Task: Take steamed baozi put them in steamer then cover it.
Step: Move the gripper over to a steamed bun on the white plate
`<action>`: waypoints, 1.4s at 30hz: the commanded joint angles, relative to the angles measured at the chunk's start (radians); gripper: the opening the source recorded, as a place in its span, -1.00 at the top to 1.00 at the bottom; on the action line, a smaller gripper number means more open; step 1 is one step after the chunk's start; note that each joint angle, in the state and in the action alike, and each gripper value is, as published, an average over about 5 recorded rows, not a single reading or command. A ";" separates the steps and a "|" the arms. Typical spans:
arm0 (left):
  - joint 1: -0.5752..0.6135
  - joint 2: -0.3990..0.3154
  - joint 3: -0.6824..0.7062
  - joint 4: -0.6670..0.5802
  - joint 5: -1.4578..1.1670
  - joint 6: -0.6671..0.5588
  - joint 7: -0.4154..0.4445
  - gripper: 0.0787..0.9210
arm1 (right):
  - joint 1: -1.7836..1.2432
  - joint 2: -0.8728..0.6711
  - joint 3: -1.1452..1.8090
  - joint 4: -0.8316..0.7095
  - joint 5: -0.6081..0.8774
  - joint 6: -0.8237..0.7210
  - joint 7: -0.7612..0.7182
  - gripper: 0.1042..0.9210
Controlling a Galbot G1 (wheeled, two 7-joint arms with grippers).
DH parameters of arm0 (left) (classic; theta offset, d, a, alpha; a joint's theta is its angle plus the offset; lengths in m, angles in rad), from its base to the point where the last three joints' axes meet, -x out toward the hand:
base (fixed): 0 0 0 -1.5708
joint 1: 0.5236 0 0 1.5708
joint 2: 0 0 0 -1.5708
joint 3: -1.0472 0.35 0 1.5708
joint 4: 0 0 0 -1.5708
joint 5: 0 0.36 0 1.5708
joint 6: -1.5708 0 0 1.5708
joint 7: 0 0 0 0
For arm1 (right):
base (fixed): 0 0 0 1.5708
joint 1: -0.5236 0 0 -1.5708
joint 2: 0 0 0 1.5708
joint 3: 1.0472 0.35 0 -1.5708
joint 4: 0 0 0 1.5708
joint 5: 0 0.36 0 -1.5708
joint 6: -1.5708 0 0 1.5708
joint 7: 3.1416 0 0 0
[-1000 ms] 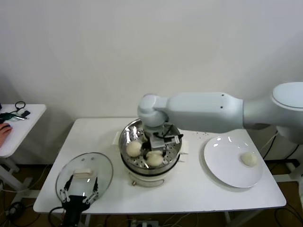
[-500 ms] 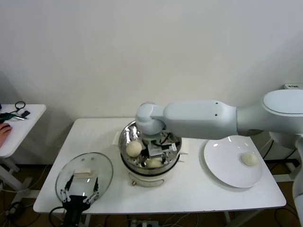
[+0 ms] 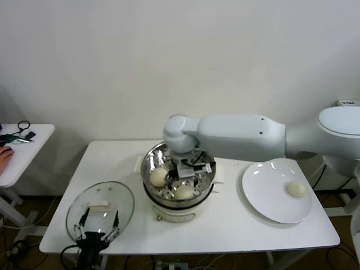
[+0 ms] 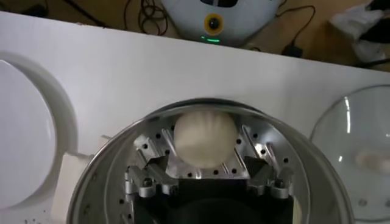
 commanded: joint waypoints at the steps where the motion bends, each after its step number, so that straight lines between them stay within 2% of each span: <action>1: 0.001 0.000 0.002 -0.002 0.004 0.001 0.000 -0.77 | 0.043 -0.049 0.030 -0.017 0.037 -0.010 0.000 -0.76; 6: 0.006 0.000 0.001 -0.009 0.008 0.001 -0.001 -0.77 | 0.096 -0.155 0.034 -0.042 0.092 -0.065 0.024 -0.76; 11: 0.000 -0.002 0.004 -0.016 0.011 0.006 0.000 -0.77 | 0.187 -0.295 -0.075 -0.041 0.209 -0.252 0.108 -0.76; 20: -0.034 0.001 0.016 -0.029 0.011 0.023 0.001 -0.77 | 0.170 -0.529 -0.127 -0.097 0.408 -0.499 0.080 -0.76; 31: -0.022 -0.003 0.017 -0.027 0.013 0.019 0.000 -0.77 | -0.138 -0.726 0.108 -0.235 0.259 -0.529 0.056 -0.76; 42: -0.015 -0.009 0.004 -0.021 0.013 0.018 0.000 -0.77 | -0.451 -0.779 0.399 -0.346 0.095 -0.505 0.043 -0.76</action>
